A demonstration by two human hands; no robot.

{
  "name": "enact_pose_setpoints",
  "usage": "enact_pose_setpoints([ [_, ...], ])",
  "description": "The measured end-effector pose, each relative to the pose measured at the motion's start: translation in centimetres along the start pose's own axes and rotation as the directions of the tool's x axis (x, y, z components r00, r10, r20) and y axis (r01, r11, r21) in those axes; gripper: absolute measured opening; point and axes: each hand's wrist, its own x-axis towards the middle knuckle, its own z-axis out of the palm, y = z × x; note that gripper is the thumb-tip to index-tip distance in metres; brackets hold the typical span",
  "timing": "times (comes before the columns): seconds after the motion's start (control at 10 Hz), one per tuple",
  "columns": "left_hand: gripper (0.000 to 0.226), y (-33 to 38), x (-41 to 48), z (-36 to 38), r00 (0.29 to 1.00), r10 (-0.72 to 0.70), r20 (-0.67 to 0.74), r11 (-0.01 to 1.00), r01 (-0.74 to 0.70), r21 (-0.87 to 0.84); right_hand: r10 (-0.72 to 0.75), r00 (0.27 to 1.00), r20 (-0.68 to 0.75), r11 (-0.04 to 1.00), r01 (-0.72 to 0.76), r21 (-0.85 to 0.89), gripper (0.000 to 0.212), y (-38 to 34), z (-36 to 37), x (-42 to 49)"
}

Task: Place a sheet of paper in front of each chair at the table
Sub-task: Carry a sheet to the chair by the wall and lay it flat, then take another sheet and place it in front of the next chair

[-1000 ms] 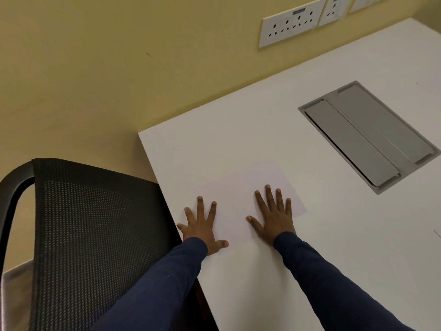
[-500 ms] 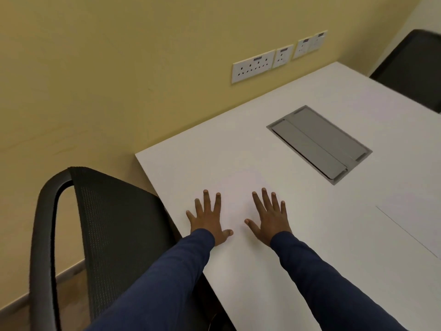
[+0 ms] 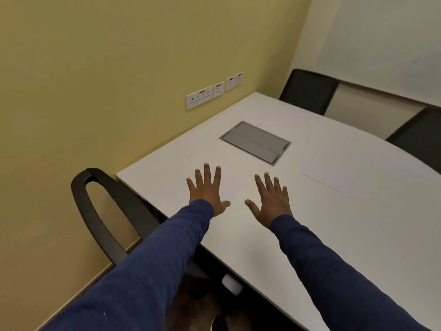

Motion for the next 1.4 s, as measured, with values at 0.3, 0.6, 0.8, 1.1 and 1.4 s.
enact_pose_setpoints([
  [0.3, 0.111, 9.5, -7.5, -6.1, 0.97, 0.169, -0.178, 0.985, -0.17, 0.011, 0.119, 0.982, -0.145, 0.993, -0.118, 0.019, 0.081, 4.6, -9.1, -11.1],
  [0.6, 0.112, 23.9, -16.0, -7.1, 0.941, 0.258, -0.221, 0.965, -0.264, 0.003, 0.205, 0.947, -0.248, 0.979, -0.199, 0.048, 0.081, 15.1, -15.1, -23.8],
  [0.8, 0.113, 39.0, -25.6, -4.4, 0.919, 0.324, -0.226, 0.938, -0.343, -0.047, 0.26, 0.925, -0.276, 0.965, -0.258, 0.044, 0.082, 26.7, -17.6, -36.4],
  [1.1, 0.111, 56.3, -34.7, -1.7, 0.904, 0.384, -0.188, 0.916, -0.399, -0.05, 0.319, 0.911, -0.263, 0.947, -0.318, 0.048, 0.083, 39.9, -20.4, -49.1],
  [1.4, 0.111, 67.7, -33.5, 0.8, 0.905, 0.379, -0.194, 0.917, -0.396, -0.051, 0.322, 0.907, -0.271, 0.944, -0.33, 0.016, 0.081, 50.4, -20.7, -51.2],
])
